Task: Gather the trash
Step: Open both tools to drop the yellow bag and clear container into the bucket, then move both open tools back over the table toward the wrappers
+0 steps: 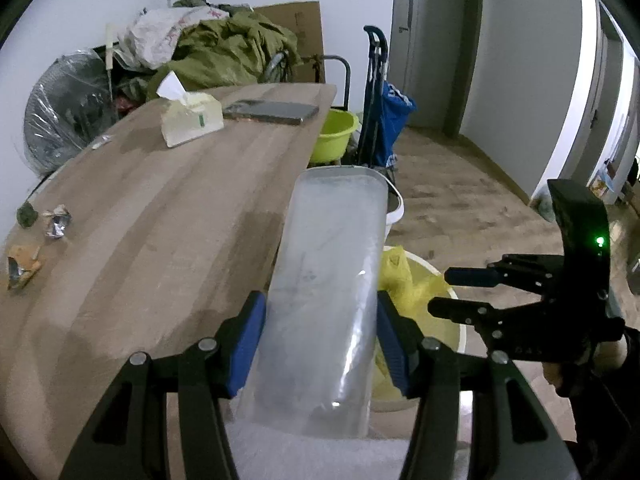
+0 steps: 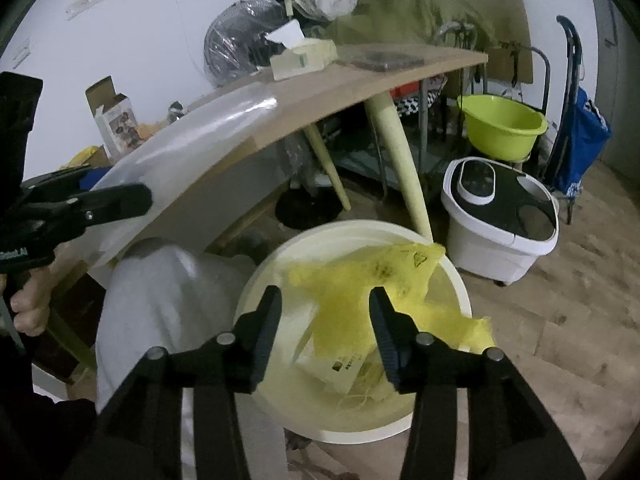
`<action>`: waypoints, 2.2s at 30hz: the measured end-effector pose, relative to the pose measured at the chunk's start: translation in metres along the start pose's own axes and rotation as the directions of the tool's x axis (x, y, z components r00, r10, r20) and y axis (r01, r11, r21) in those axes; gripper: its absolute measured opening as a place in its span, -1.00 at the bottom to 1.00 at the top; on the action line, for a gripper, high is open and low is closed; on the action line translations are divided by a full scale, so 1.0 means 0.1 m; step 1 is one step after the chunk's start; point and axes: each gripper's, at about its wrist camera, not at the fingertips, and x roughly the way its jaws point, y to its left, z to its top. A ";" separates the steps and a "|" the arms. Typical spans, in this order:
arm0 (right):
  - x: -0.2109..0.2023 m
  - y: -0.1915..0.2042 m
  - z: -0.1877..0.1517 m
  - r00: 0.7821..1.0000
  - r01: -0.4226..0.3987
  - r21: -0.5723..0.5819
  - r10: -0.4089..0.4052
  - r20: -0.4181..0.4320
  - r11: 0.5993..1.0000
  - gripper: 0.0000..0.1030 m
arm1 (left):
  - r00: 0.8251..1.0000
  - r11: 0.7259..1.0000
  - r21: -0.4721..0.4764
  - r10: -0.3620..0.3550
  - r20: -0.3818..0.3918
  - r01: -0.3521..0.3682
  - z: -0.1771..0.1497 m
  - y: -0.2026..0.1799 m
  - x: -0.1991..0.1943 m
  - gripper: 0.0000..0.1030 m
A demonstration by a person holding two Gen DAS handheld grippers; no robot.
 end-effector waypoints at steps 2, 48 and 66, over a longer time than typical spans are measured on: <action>0.03 -0.03 0.00 1.000 0.004 0.005 -0.004 -0.005 1.000 -0.16 | 1.000 1.000 0.013 -0.010 -0.013 0.011 0.01 -0.02 0.06 0.07; -0.15 -0.33 0.04 0.979 0.201 0.049 -0.199 -0.045 0.978 -0.16 | 0.975 0.982 0.110 -0.135 -0.178 0.156 -0.09 -0.45 0.53 0.29; -0.23 0.04 0.31 0.990 0.143 -0.037 -0.142 0.024 0.989 -0.16 | 0.998 0.998 0.044 -0.043 -0.037 0.045 -0.09 -0.04 -0.05 0.29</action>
